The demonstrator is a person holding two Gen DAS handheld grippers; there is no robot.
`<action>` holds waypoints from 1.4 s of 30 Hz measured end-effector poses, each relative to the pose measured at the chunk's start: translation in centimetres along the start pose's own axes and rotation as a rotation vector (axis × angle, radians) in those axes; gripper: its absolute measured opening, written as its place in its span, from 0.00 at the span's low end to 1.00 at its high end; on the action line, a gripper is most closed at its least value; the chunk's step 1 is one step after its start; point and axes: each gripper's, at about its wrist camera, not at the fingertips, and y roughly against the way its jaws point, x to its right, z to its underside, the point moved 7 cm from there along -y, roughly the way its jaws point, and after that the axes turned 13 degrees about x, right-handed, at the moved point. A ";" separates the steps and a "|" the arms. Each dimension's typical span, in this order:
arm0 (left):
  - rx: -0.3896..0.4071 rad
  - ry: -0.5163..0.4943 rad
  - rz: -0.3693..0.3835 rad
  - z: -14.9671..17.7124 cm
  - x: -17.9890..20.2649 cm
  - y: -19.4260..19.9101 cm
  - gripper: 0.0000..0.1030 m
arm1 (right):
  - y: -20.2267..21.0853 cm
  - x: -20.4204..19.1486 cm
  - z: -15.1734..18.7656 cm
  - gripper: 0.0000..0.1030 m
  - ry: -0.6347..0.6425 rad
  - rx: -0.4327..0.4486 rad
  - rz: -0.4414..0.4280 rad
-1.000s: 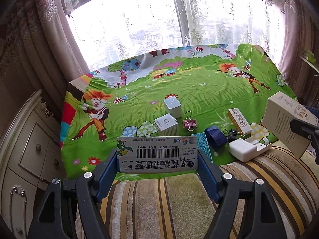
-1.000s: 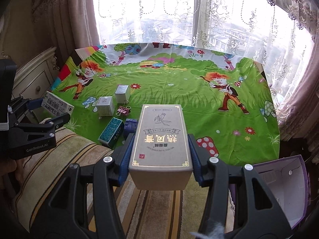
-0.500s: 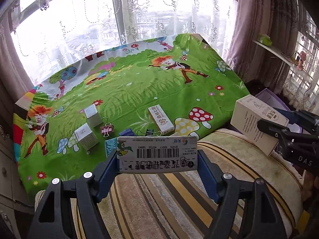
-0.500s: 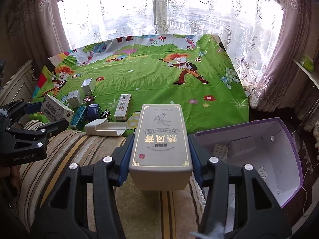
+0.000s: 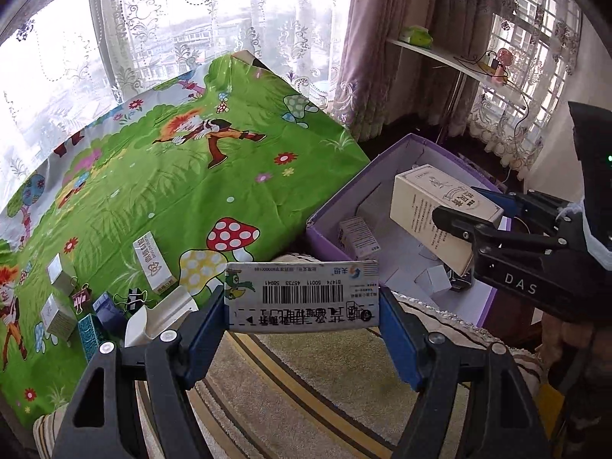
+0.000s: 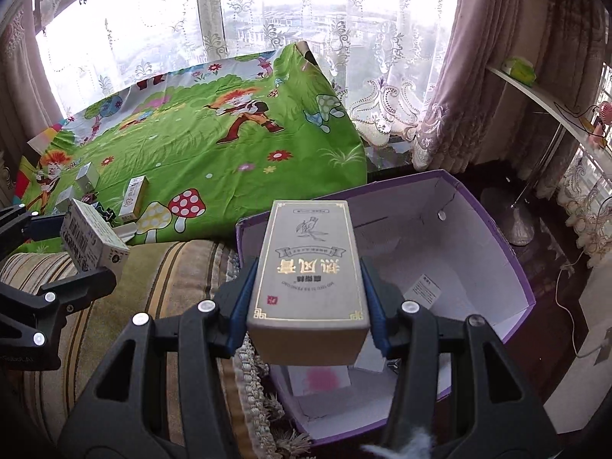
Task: Organize rigid objects
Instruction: 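Open the left tool to drop the barcode box while right tool drops cream box, then move both tools back over the remaining items on the bed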
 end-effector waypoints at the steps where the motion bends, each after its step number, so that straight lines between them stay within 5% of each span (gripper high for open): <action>1: -0.007 -0.007 0.013 0.0 0.6 -0.2 0.74 | 0.1 0.5 0.1 0.54 -0.008 -0.001 0.011; 11: -0.037 -0.044 0.206 -0.9 6.3 -2.2 0.79 | 0.7 4.8 0.2 0.54 -0.087 0.006 0.096; 16: -0.011 -0.054 0.259 -1.3 7.7 -1.9 0.84 | 1.0 5.3 -0.4 0.71 -0.099 0.035 0.111; 22: 0.067 -0.084 0.150 -2.3 6.8 -0.8 0.85 | 1.7 4.7 -1.3 0.80 -0.090 0.082 0.113; 27: 0.199 -0.167 0.087 -3.6 6.2 1.1 0.85 | 3.1 3.5 -3.2 0.98 -0.038 0.169 0.138; 35: 0.271 -0.258 -0.018 -4.4 3.4 2.7 0.85 | 3.7 1.4 -4.4 0.99 -0.027 0.230 0.095; 42: 0.273 -0.197 -0.076 -3.8 -1.3 3.6 0.85 | 3.5 -0.2 -4.6 0.99 -0.081 0.219 0.002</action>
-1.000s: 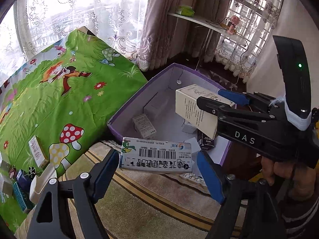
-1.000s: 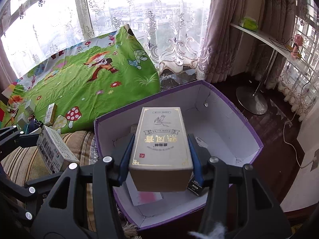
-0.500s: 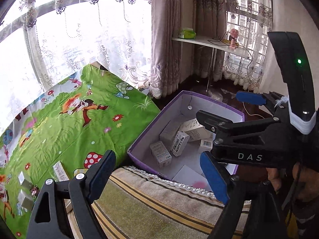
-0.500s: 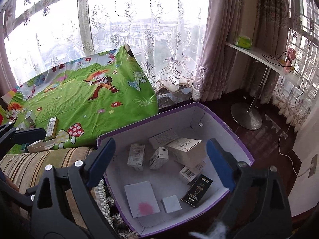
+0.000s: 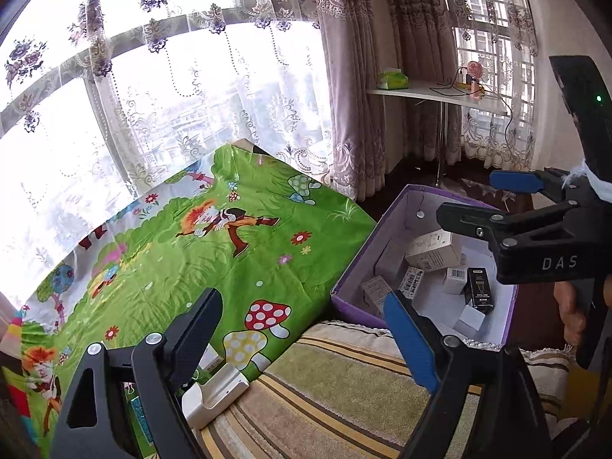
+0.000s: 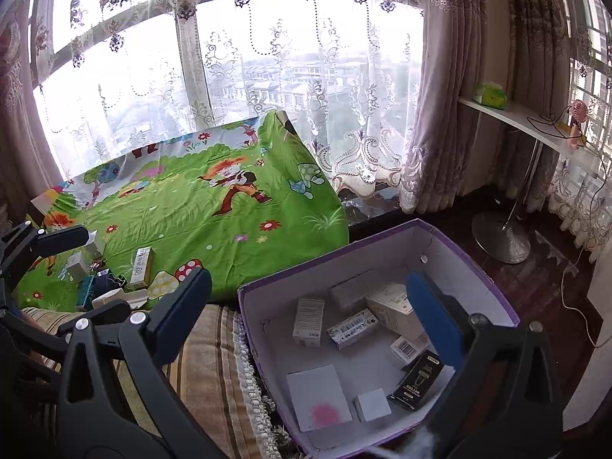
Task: Organize rigid objects
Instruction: 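Move both tools back over the remaining items on the bed, then grasp the 'made in china' white box with left tool while right tool grasps white plastic holder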
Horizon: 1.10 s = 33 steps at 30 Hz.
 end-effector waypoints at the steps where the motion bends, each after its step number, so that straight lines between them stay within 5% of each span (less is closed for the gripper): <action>1: -0.006 0.010 -0.014 0.2 -0.7 0.0 0.85 | -0.1 -0.3 0.0 0.99 -0.002 -0.005 -0.005; 11: -0.077 0.206 -0.237 2.9 -12.7 0.1 0.85 | -1.6 -6.1 1.6 0.99 0.073 -0.095 -0.117; 21: -0.231 0.619 -0.459 11.0 -25.8 0.8 0.85 | -3.2 -12.8 3.6 0.99 0.157 -0.183 -0.202; 33: -0.348 0.916 -0.475 17.8 -30.1 -0.7 0.83 | -4.3 -21.9 5.7 0.99 0.307 -0.254 -0.331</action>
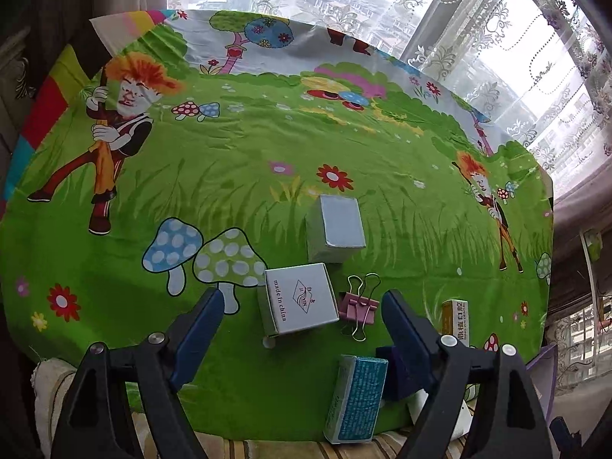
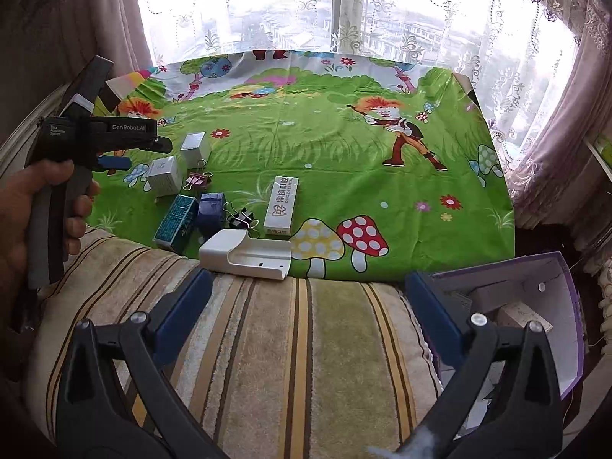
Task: Organize rigid objects
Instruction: 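Grasp the 'made in china' white box with left tool while right tool grasps white plastic holder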
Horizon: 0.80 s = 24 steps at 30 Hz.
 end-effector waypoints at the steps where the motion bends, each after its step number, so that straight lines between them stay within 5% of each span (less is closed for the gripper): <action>1: -0.008 0.004 -0.004 0.1 -0.1 -0.3 0.83 | -0.4 -0.6 -0.1 0.99 0.012 -0.006 -0.006; 9: -0.044 -0.017 -0.042 0.3 -0.3 -3.1 0.82 | -3.4 -4.6 -0.3 0.94 0.133 -0.066 -0.035; 15: -0.093 -0.010 -0.039 1.4 -1.0 -4.8 0.53 | -5.2 -5.5 0.3 0.92 0.142 -0.130 -0.057; 24: -0.020 0.009 -0.013 1.4 -1.6 -2.5 0.41 | -8.3 -6.6 0.8 0.76 0.155 -0.208 -0.056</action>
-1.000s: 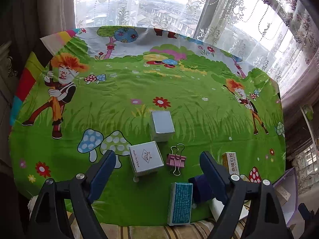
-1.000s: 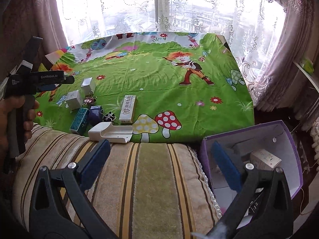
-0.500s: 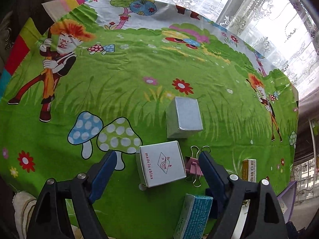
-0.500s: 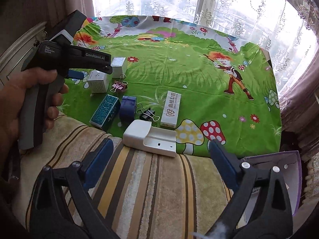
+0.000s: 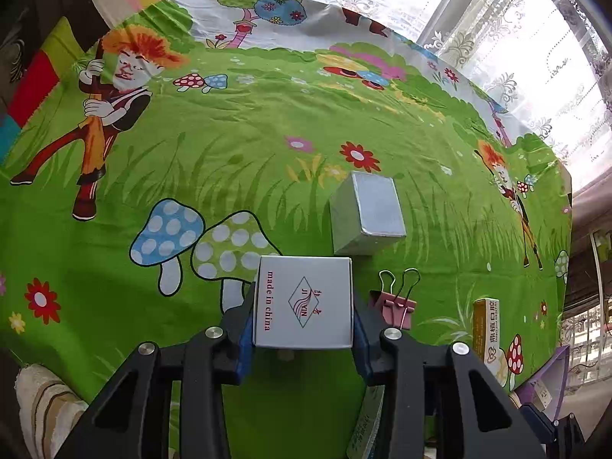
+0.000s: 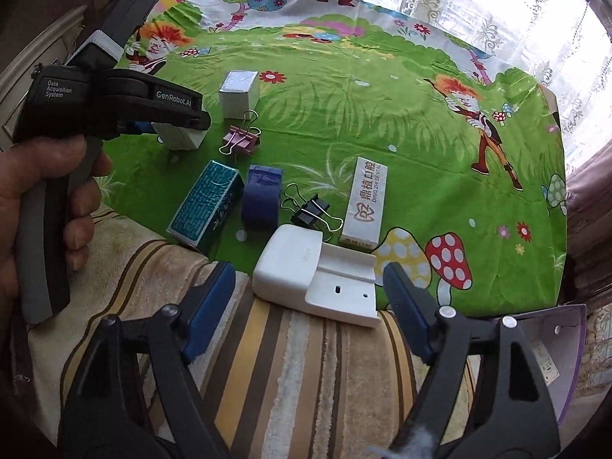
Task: Organize rigid objects
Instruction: 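Grasp the 'made in china' white box with left tool while right tool grasps white plastic holder, then carry both held items over the open purple-rimmed box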
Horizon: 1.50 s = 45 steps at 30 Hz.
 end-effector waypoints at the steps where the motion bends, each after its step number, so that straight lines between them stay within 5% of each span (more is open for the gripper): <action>1: 0.011 0.000 0.001 0.0 -0.1 0.4 0.41 | -0.3 0.0 0.1 0.74 -0.003 -0.009 0.000; 7: 0.078 -0.009 0.013 -0.2 0.3 2.4 0.41 | -2.0 -0.1 0.1 0.63 -0.016 -0.047 -0.007; 10: 0.097 -0.020 0.040 0.1 1.0 3.3 0.41 | -2.6 -0.1 0.6 0.42 -0.030 -0.075 -0.025; 25: 0.116 -0.082 0.150 2.0 5.6 6.0 0.41 | 0.9 1.6 0.9 0.40 -0.134 -0.001 -0.039; 45: 0.040 -0.258 0.310 8.0 15.7 10.1 0.41 | 7.6 11.0 4.1 0.40 -0.407 0.149 -0.019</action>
